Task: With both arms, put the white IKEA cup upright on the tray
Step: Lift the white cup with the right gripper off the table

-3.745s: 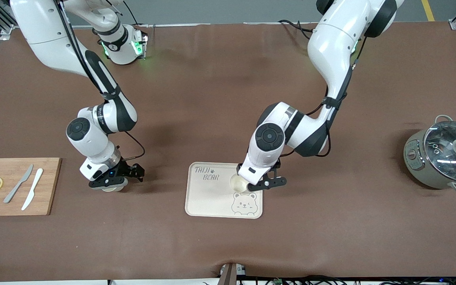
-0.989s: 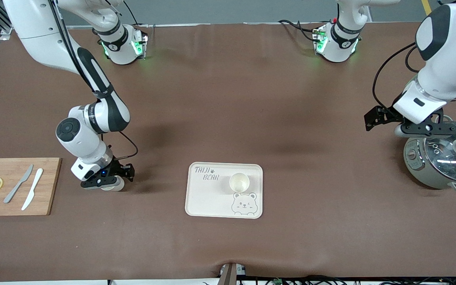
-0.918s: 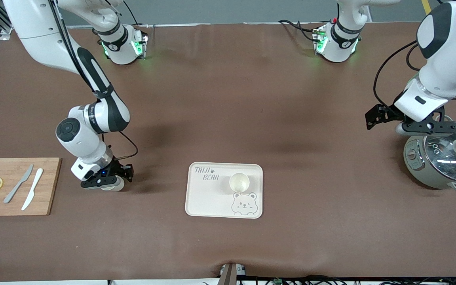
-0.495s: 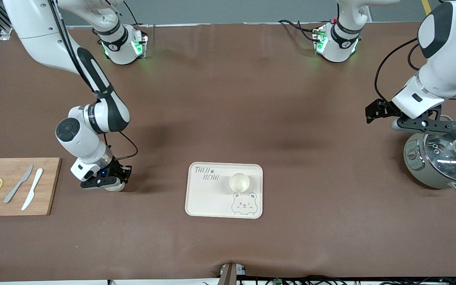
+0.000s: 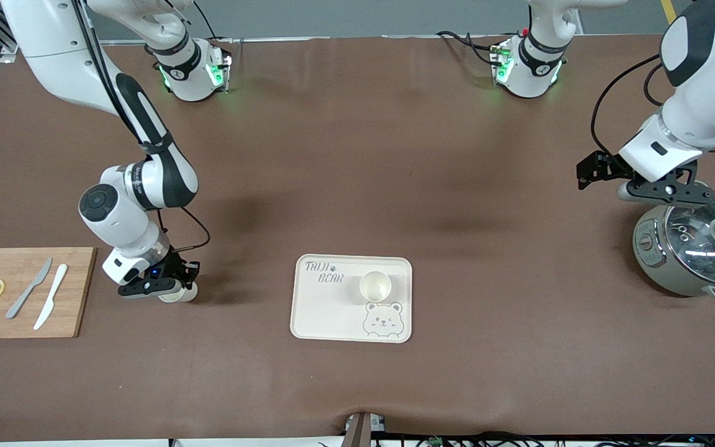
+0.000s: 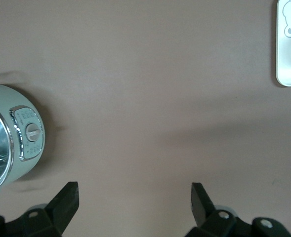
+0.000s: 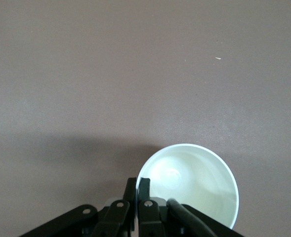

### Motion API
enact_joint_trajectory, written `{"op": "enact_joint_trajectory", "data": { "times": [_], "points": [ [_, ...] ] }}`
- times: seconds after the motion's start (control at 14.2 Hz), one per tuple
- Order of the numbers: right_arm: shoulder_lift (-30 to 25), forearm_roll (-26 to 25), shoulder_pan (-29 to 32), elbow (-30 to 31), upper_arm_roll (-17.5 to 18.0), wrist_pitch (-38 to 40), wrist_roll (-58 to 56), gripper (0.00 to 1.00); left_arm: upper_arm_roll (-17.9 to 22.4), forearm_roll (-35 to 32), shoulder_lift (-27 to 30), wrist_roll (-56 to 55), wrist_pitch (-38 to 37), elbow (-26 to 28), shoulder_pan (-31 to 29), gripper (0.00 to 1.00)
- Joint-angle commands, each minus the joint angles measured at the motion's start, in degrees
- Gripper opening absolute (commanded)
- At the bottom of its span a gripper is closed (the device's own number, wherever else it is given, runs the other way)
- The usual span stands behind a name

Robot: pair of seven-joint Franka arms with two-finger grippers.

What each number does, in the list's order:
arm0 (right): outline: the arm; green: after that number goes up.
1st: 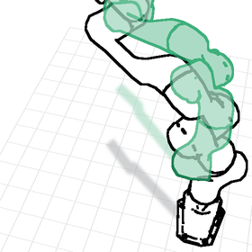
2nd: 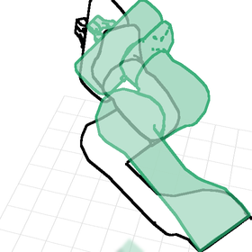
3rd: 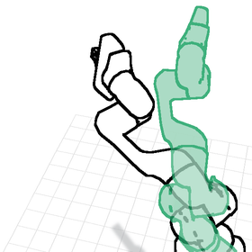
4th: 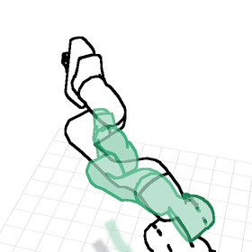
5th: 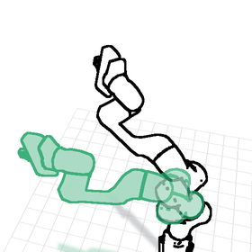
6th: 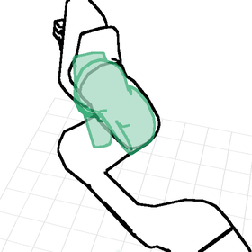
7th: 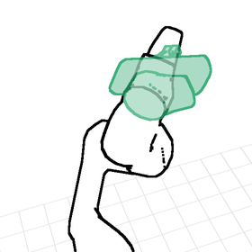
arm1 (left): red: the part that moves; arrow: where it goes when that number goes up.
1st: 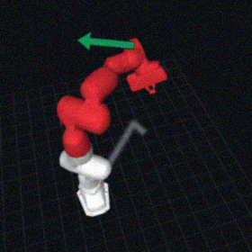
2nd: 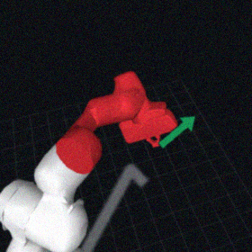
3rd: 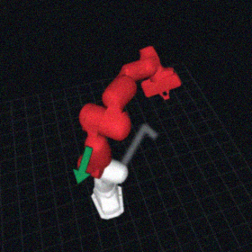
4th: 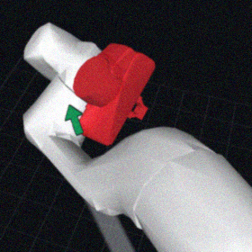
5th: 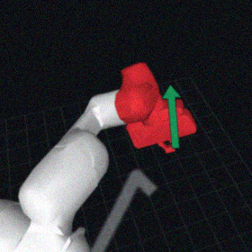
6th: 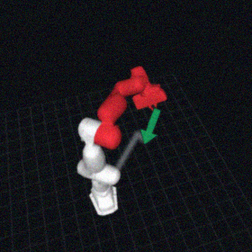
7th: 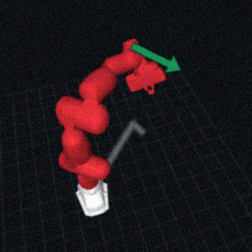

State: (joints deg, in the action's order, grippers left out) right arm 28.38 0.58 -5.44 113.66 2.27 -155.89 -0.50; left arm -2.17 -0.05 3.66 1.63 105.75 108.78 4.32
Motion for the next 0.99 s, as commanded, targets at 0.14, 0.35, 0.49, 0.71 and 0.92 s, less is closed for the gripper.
{"op": "enact_joint_trajectory", "data": {
  "times": [0.14,0.35,0.49,0.71,0.92],
  "points": [
    [0.4,-0.4,1.1,0.4,0.6,0.3,-1.6,0.21,0.1,1.2,0.9,0.7,-4.0,-5.3,-0.8,1.0],
    [0.4,-0.4,1.1,0.4,0.5,0.3,-1.8,0.19,0.8,1.1,0.7,0.4,-10.1,-10.8,-0.8,1.0],
    [0.4,-0.4,1.1,0.4,0.5,0.3,-2.0,0.03,0.9,1.0,0.8,0.2,-11.6,-12.6,-0.8,1.0],
    [0.3,-0.4,1.0,0.3,0.5,0.3,-1.9,0.0,0.9,0.9,0.8,0.1,-11.8,-14.0,-0.8,1.0],
    [-0.2,-0.2,1.0,-0.1,0.6,0.4,-1.5,0.0,0.8,0.8,0.6,-1.0,-11.8,-15.1,-0.6,1.0]
  ]
}}
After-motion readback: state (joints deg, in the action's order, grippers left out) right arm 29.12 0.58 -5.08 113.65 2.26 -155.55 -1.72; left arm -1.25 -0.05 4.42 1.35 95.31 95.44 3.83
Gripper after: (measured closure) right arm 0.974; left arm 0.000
